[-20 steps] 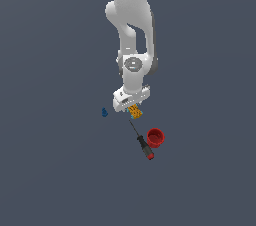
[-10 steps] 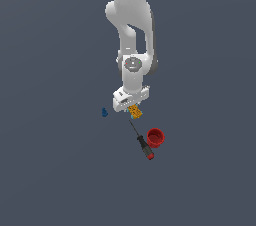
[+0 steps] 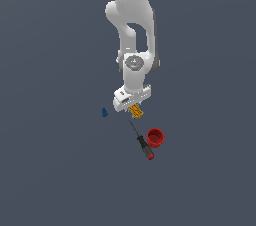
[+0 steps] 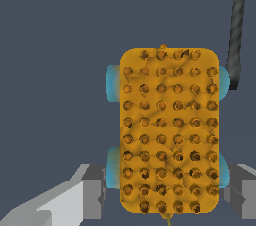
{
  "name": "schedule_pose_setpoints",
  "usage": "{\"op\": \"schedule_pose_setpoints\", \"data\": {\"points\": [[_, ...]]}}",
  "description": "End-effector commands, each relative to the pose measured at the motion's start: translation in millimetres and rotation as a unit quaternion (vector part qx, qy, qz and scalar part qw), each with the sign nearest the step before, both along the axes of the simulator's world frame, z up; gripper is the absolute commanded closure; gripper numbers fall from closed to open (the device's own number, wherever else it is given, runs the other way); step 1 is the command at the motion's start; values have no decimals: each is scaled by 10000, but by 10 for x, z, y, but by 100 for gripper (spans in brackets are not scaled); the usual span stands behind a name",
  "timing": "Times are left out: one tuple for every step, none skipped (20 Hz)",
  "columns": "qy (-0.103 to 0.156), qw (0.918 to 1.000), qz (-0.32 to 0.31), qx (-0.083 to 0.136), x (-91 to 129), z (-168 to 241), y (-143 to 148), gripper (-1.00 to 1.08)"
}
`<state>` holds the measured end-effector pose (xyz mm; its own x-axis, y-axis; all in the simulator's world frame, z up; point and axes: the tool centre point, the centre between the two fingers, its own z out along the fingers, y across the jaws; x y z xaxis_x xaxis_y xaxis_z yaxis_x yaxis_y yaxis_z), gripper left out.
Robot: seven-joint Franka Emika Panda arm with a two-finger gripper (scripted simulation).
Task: Pick up a designated object from a clutter of objects.
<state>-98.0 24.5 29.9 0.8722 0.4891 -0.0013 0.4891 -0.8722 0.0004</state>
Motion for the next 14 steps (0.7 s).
{"op": "schedule_pose_setpoints", "data": {"points": [[-7, 10000, 1, 0, 46, 87, 38, 108], [-7, 10000, 1, 0, 68, 129, 56, 108], [-6, 10000, 4, 1, 91, 175, 78, 108], [-6, 10000, 4, 1, 117, 225, 100, 108], [-6, 10000, 4, 1, 144, 279, 124, 108], [-6, 10000, 4, 1, 174, 337, 150, 108], [-6, 10000, 4, 1, 206, 400, 177, 108], [-6, 10000, 4, 1, 240, 467, 206, 108], [-6, 10000, 6, 3, 276, 537, 239, 108], [-6, 10000, 6, 3, 315, 612, 272, 108], [-6, 10000, 6, 3, 355, 691, 307, 108], [-6, 10000, 6, 3, 397, 772, 342, 108], [-6, 10000, 6, 3, 439, 853, 378, 108], [-5, 10000, 7, 4, 481, 934, 415, 108]]}}
